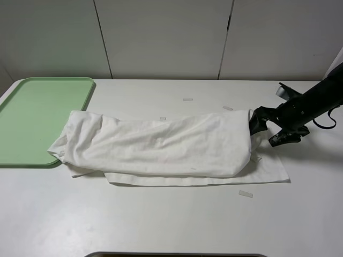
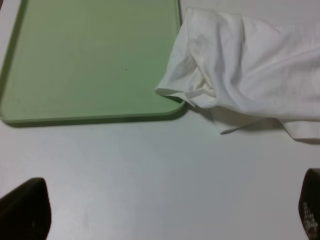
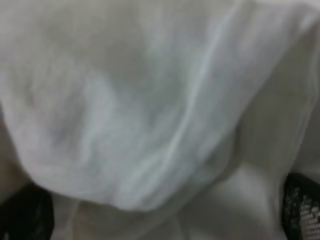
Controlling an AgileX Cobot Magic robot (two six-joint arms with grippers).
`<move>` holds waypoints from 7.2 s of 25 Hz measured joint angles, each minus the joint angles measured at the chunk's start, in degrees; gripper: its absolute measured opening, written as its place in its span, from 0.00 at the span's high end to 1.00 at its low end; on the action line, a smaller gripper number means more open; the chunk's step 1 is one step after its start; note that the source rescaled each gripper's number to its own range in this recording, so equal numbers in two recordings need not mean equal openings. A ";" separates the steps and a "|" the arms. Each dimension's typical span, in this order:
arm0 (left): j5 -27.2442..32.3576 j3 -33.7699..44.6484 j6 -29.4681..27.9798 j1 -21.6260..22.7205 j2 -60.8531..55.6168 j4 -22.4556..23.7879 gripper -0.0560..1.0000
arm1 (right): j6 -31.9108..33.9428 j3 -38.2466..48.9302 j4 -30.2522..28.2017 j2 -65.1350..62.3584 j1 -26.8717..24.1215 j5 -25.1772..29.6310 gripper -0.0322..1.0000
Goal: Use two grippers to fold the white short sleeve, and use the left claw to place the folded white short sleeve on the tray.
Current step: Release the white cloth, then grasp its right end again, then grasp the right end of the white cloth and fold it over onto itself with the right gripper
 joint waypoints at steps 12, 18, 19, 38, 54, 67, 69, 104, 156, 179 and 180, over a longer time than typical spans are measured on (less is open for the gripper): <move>0.00 0.00 0.00 0.00 0.00 0.00 0.00 | 0.54 0.00 -2.01 0.41 0.00 3.76 0.97; 0.00 0.00 0.00 0.00 0.00 0.00 0.00 | 3.06 0.10 -5.92 -0.20 0.00 4.00 0.97; 0.00 0.00 0.00 0.00 0.00 0.00 0.00 | 3.65 0.10 -6.55 -0.84 0.00 4.27 0.97; 0.00 0.00 0.00 0.04 0.00 0.00 0.00 | 7.81 0.10 -11.17 -3.77 3.55 7.47 0.97; 0.00 0.00 0.00 0.11 0.00 0.00 0.00 | 15.27 0.10 -15.30 -11.43 5.97 -2.28 0.07; -0.07 0.00 0.00 0.11 0.00 0.15 0.00 | 13.51 0.10 -10.16 -11.11 10.13 -8.39 0.00; -0.07 0.00 0.00 0.11 0.00 0.15 0.00 | 13.51 0.10 -10.16 -10.10 10.13 -8.39 0.00; -0.07 0.00 0.00 0.11 0.00 0.15 0.00 | 16.22 6.52 -10.93 -3.33 5.13 -10.41 0.33; -0.07 0.00 0.00 0.11 0.00 0.15 0.00 | 38.89 4.58 -13.82 -12.80 28.58 -12.93 0.76; -0.01 0.00 0.00 0.11 0.00 0.15 0.00 | 31.45 4.58 -6.63 -12.69 36.02 -22.77 0.59; -0.01 0.00 0.00 0.11 0.00 0.15 0.00 | 30.27 4.58 -5.86 -12.69 36.62 -23.31 0.50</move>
